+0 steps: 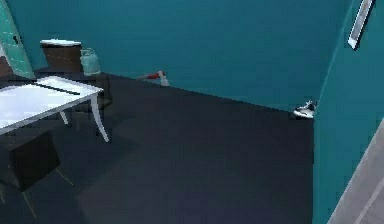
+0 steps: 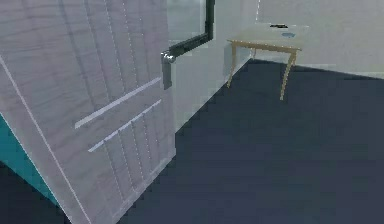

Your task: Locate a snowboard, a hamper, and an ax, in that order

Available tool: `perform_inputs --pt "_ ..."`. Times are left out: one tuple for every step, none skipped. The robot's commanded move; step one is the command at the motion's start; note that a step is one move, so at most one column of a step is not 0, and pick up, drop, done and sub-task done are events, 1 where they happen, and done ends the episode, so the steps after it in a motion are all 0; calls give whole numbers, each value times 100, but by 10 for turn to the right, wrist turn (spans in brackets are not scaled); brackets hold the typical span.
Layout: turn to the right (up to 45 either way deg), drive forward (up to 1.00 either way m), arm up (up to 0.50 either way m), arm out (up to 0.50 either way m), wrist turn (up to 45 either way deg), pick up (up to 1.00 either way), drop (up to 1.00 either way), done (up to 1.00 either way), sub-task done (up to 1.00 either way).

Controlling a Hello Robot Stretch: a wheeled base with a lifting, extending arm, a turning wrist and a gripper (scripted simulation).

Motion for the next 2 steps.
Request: perform_inputs --pt "0 60 0 0 0 0 0 0 0" --pt "0 100 0 0 0 0 0 0 0"
